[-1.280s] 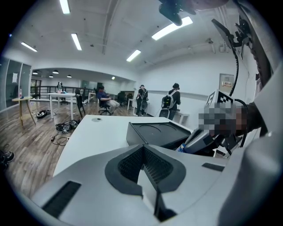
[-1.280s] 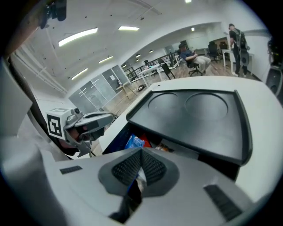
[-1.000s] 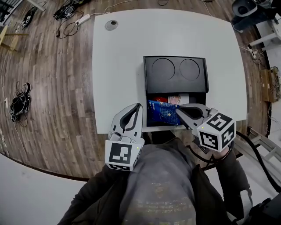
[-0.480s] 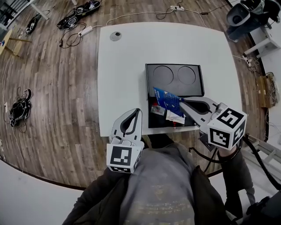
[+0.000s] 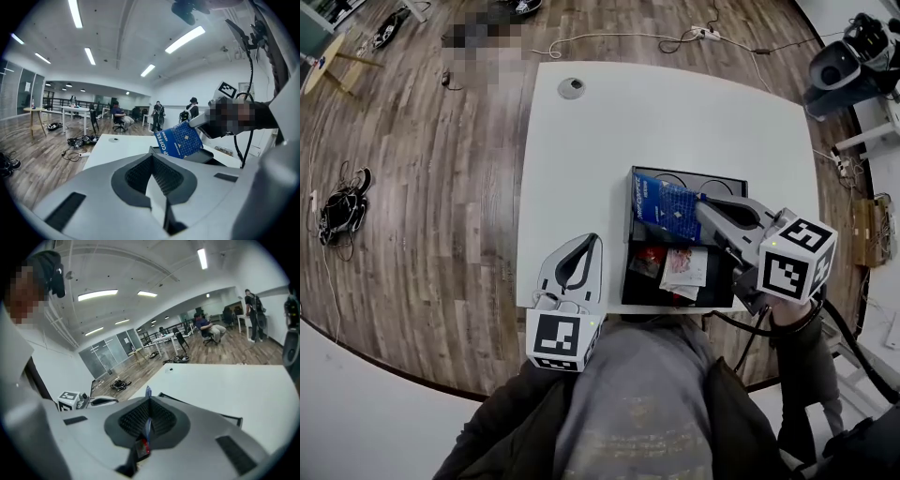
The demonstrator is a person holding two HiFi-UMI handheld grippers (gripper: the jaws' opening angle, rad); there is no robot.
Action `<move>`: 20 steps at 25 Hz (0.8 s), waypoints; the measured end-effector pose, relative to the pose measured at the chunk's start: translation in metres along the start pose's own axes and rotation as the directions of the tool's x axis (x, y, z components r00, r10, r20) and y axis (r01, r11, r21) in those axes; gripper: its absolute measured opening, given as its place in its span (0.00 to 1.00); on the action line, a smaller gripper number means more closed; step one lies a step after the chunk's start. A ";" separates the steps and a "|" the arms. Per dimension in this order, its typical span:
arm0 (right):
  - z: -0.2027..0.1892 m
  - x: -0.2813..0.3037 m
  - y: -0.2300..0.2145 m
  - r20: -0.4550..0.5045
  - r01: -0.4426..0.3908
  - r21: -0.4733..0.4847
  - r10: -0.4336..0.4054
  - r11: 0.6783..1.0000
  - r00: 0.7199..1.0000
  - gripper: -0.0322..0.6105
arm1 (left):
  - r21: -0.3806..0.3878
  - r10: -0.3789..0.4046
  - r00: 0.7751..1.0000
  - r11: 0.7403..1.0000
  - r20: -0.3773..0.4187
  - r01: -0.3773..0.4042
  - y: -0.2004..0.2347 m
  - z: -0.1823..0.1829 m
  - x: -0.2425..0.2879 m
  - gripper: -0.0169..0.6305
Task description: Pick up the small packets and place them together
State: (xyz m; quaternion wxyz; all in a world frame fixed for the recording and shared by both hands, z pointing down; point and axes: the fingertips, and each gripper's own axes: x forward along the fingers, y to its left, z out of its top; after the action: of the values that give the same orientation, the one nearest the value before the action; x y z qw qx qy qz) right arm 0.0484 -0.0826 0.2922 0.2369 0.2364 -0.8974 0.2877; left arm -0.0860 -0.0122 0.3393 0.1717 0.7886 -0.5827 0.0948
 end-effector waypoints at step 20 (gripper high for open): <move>-0.005 0.014 -0.097 0.013 0.180 0.065 -0.181 0.982 0.983 0.27 | -0.052 0.000 0.995 0.999 -0.096 -0.005 0.009 -0.022 0.041 0.03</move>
State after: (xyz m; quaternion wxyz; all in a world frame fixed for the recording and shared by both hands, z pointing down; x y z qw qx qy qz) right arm 0.0934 -0.1532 0.3432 0.2458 0.3268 -0.8649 0.2910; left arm -0.0810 -0.0426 0.3755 0.2200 0.7777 -0.5770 0.1177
